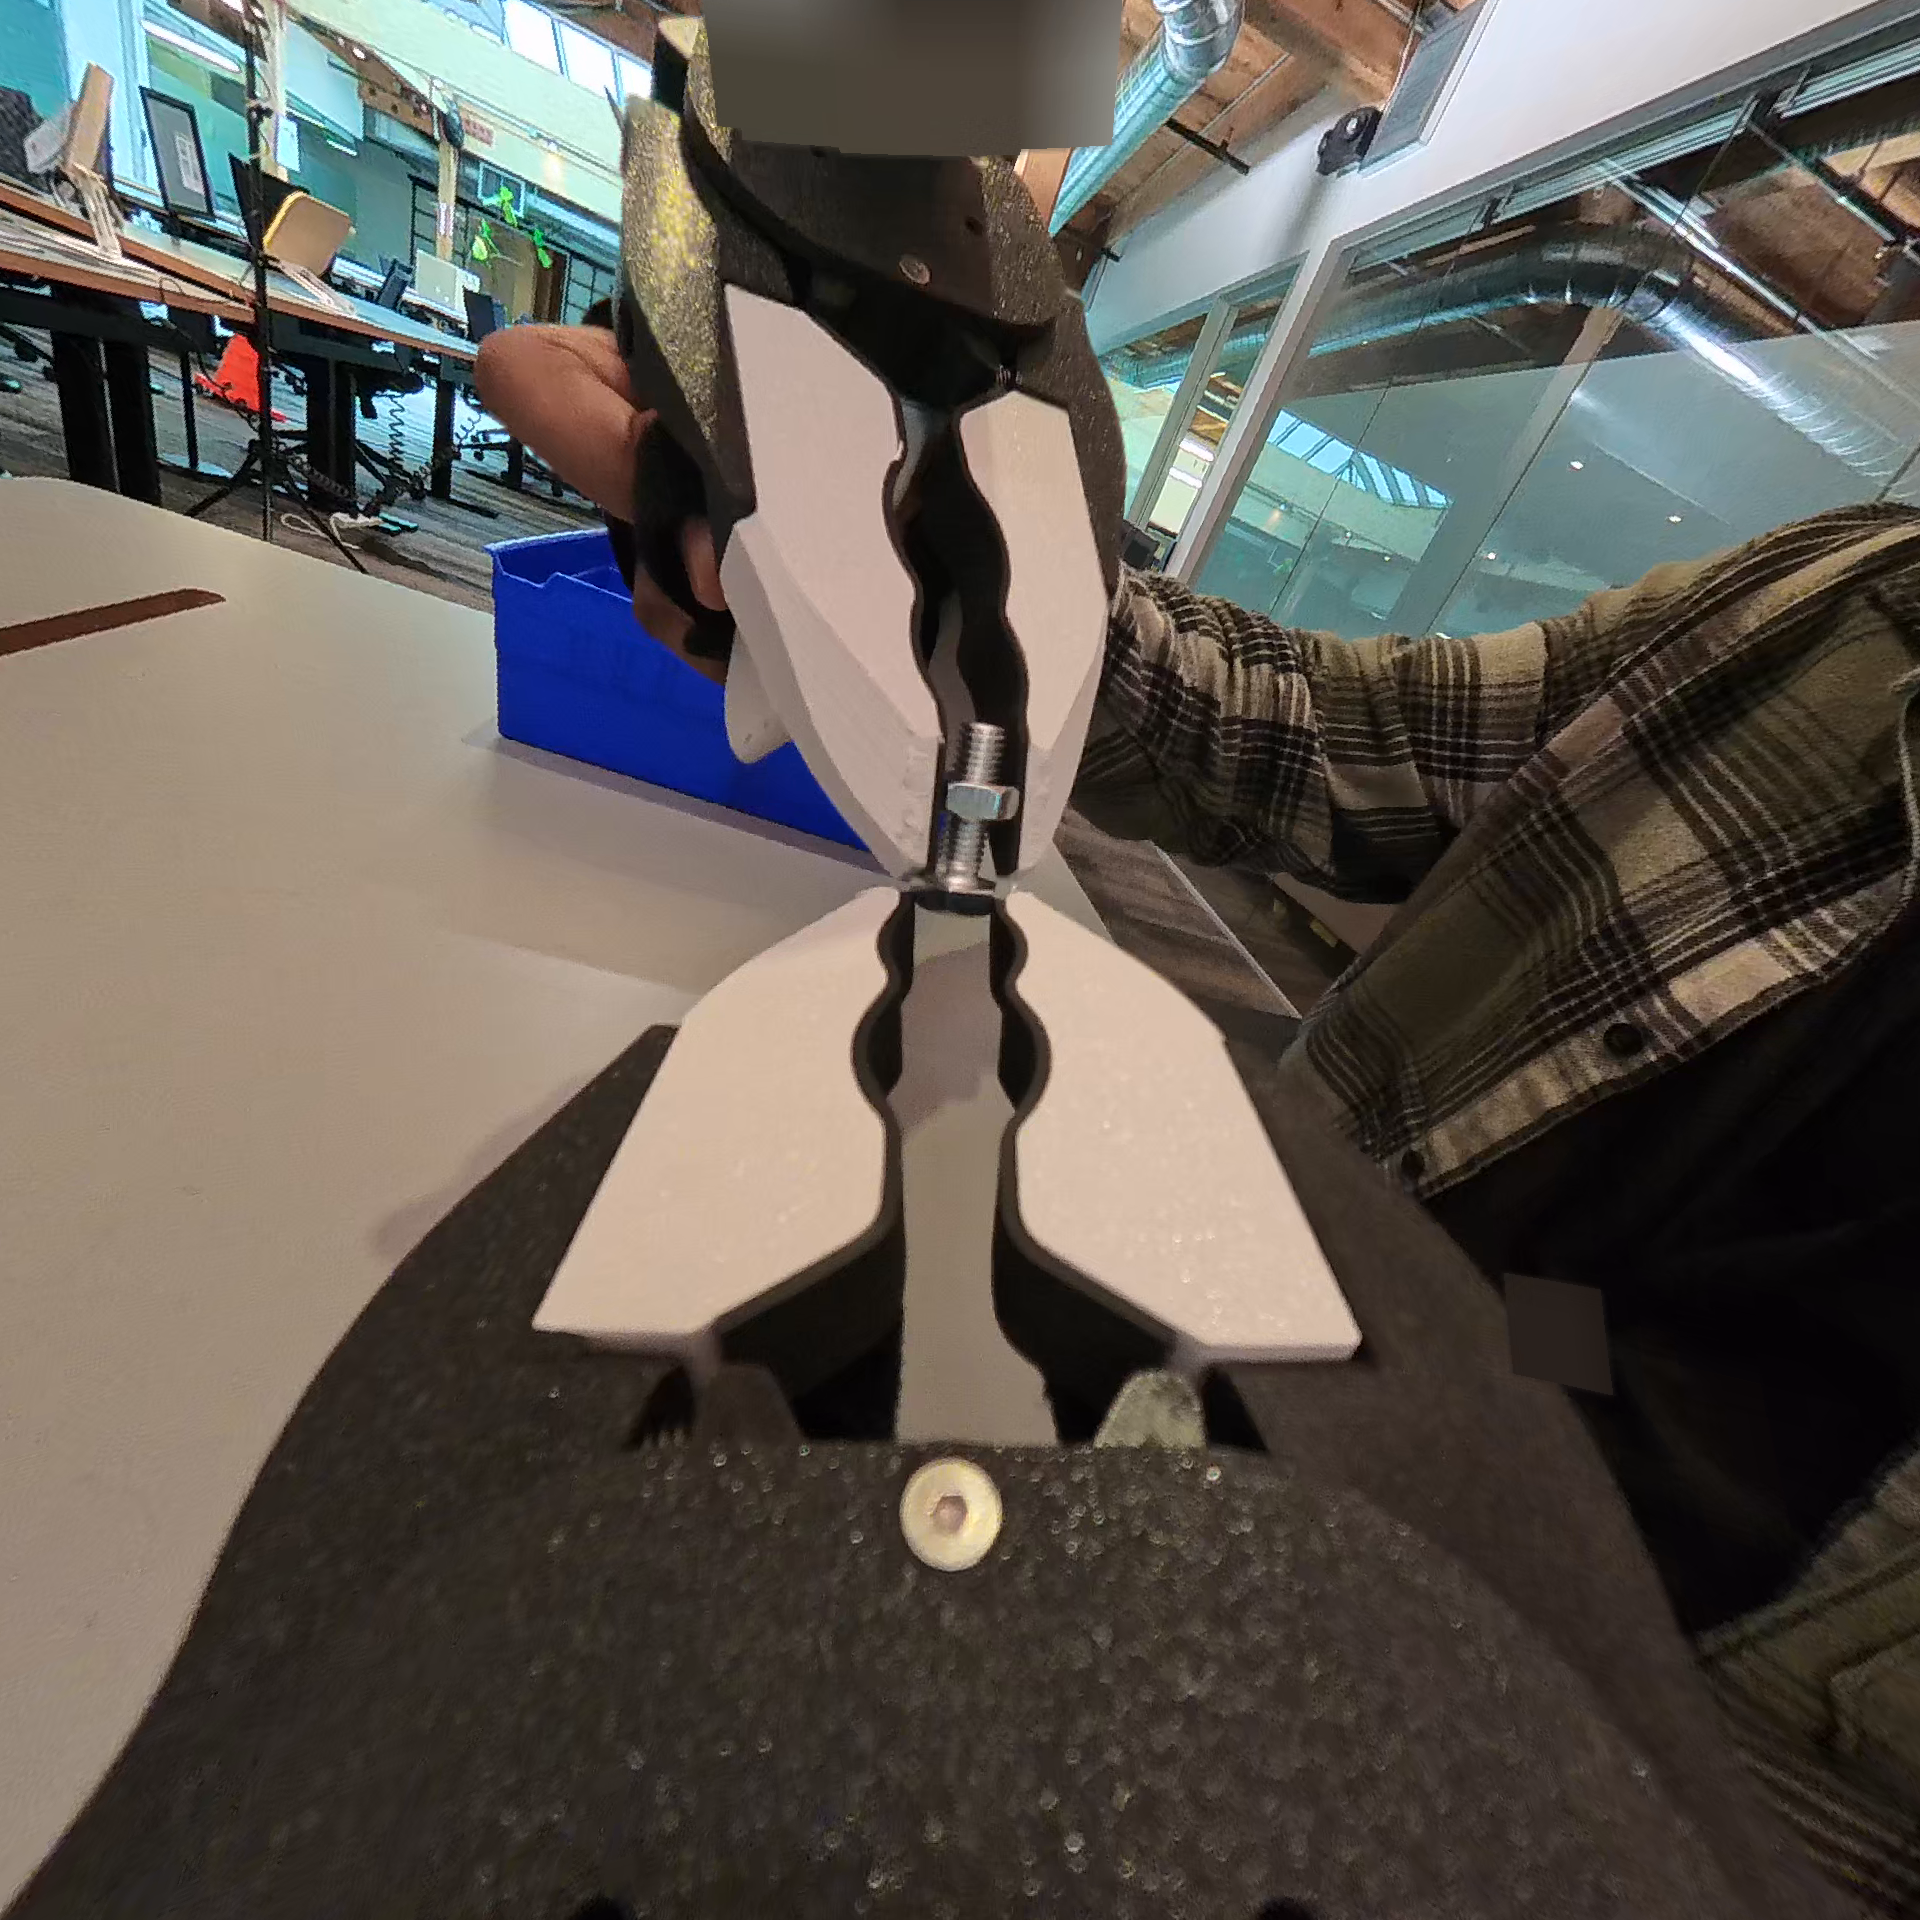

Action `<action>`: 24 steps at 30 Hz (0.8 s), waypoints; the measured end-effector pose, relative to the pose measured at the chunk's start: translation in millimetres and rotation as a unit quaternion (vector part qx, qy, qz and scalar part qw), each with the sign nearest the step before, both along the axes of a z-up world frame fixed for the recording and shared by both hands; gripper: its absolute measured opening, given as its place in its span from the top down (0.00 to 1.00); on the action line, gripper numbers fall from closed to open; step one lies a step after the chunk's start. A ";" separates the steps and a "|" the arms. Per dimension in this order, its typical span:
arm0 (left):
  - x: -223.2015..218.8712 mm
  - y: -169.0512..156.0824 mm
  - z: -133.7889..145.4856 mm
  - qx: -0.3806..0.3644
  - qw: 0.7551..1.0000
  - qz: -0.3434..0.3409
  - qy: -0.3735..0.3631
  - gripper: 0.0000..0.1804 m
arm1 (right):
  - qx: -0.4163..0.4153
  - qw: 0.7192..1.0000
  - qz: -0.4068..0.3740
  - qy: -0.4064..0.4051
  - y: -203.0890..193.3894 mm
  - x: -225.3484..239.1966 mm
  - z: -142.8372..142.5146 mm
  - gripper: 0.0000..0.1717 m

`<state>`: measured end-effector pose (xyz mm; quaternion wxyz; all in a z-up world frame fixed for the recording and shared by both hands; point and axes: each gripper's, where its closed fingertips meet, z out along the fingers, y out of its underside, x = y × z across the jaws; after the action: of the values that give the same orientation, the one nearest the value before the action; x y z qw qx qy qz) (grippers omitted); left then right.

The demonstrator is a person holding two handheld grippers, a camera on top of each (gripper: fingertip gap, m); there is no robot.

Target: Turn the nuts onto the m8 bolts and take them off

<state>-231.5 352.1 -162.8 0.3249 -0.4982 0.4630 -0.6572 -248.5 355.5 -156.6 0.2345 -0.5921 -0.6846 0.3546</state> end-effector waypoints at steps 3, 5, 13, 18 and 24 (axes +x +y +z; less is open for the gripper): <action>-1.1 -0.2 2.4 -0.008 1.000 -0.004 -0.010 0.93 | 0.001 1.000 -0.003 0.010 0.9 0.0 6.9 0.92; -1.9 0.4 4.2 -0.008 1.000 -0.001 -0.016 0.93 | 0.003 1.000 -0.005 0.016 1.6 0.8 10.8 0.92; -3.1 0.1 7.6 -0.009 1.000 -0.001 -0.025 0.93 | -0.001 1.000 -0.011 0.024 1.6 -0.9 16.8 0.90; -1.7 0.7 5.3 -0.009 1.000 0.002 -0.018 0.93 | -0.008 1.000 -0.016 0.022 2.2 -4.0 14.3 0.92; -0.5 3.7 5.8 -0.002 1.000 0.015 -0.016 0.92 | -0.015 0.999 -0.028 0.023 5.3 -3.3 14.9 0.92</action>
<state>-232.0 355.8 -157.0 0.3408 -0.4954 0.4487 -0.6611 -251.8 360.8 -141.7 0.2509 -0.6060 -0.6567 0.3722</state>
